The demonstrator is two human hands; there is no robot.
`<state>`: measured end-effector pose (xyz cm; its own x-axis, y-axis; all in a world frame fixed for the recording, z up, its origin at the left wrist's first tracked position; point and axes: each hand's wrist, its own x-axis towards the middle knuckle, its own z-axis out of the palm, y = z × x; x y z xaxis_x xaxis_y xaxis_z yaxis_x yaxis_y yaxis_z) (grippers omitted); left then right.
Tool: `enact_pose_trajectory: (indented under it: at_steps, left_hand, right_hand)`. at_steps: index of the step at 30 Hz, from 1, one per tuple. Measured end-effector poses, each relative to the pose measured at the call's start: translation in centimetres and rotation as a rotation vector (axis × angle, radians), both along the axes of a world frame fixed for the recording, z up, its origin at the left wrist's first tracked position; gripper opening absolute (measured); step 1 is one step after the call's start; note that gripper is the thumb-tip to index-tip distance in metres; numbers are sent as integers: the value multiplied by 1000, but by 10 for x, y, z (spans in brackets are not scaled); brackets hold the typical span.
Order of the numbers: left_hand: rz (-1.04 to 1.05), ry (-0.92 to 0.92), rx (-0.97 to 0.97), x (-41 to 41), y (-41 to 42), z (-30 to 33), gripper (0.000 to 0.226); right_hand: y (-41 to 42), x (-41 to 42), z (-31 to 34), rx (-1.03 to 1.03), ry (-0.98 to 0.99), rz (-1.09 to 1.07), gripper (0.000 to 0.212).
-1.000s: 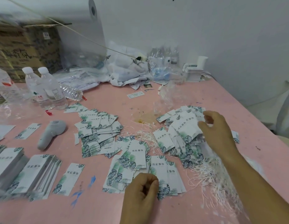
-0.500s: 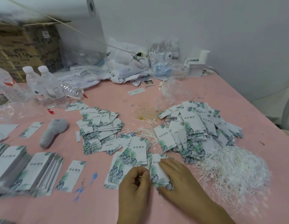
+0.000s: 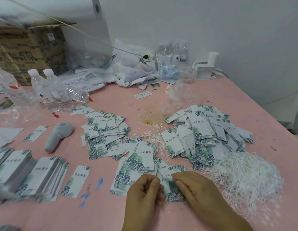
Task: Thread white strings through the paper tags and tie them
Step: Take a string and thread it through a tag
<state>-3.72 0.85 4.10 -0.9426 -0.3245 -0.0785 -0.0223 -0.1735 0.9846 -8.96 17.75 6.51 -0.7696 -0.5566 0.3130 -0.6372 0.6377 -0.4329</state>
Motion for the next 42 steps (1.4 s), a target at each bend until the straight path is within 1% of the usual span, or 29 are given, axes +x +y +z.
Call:
enact_pose_trajectory:
  at_steps: [1, 3, 5, 9, 11, 13, 14, 16, 17, 19, 21, 23, 24, 26, 28, 30, 31, 32, 33, 34, 36, 38, 40, 42]
  left_hand:
    - [-7, -12, 18, 0, 1, 1, 23]
    - [-37, -27, 49, 1, 2, 2, 22]
    - [-64, -36, 64, 2, 2, 4, 21]
    - [-97, -55, 55, 1, 0, 5, 21]
    - [-115, -64, 64, 0, -1, 7, 21]
    - [-135, -75, 61, 0, -2, 8, 21]
    - [-143, -80, 67, 0, -3, 8, 22]
    - [-158, -89, 78, 0, -4, 7, 23]
    - [-166, -94, 85, 0, -5, 7, 24]
    - [-182, -108, 110, 0, -5, 8, 27]
    - [-213, -139, 236, -1, -4, 11, 30]
    - [-277, -179, 471, 0, -2, 14, 32]
    - [-310, -192, 594, 0, -1, 13, 33]
    - [-316, -198, 753, 0, -2, 11, 29]
    - [-253, -174, 826, -3, -3, 10, 31]
    - [-213, -175, 812, -6, -3, 8, 37]
    - [-214, -184, 792, -8, -2, 8, 38]
    - [-226, -193, 778, -8, -2, 8, 36]
    - [-247, -205, 772, -8, -1, 8, 36]
    - [-270, -218, 771, -8, -1, 7, 37]
    - [-341, -233, 776, -6, -1, 8, 37]
    - [-416, -248, 772, -4, -2, 11, 38]
    - [-459, -257, 770, -4, -4, 13, 37]
    - [-482, -258, 778, -4, -5, 14, 35]
  right_hand:
    - [-1, 1, 1, -25, 87, -15, 20]
    - [-5, 1, 2, -60, 178, -15, 23]
    - [-7, 1, 1, -60, 234, -1, 27]
    - [-7, 5, -1, -100, 296, -13, 22]
    - [-6, 5, -1, -95, 248, 11, 14]
    - [-5, 6, -5, -24, 167, 57, 3]
    - [-4, 6, -7, -6, 112, 72, 6]
    - [-1, 4, -8, -60, 54, 51, 2]
    - [0, 4, -6, -121, 78, 12, 10]
    - [2, 2, -2, -241, 239, -73, 23]
    - [0, 4, -1, -310, 395, -69, 28]
    - [-10, 9, -5, -306, 453, 37, 23]
    - [-15, 11, -8, -291, 445, 109, 18]
    - [-27, 15, -13, -271, 377, 251, 13]
    - [-33, 16, -13, -331, 291, 277, 18]
    - [-32, 12, -9, -411, 204, 163, 26]
    - [-33, 9, -4, -431, 139, 76, 24]
    - [-35, 4, 2, -441, 41, -19, 18]
    - [-40, -2, 7, -444, -84, -82, 18]
    - [-45, -10, 10, -430, -202, -109, 25]
    - [-60, -26, 17, -340, -336, -100, 37]
    - [-74, -42, 19, -169, -418, -34, 49]
    - [-84, -53, 18, 60, -414, 30, 63]
    - [-89, -56, 14, 208, -356, 58, 64]
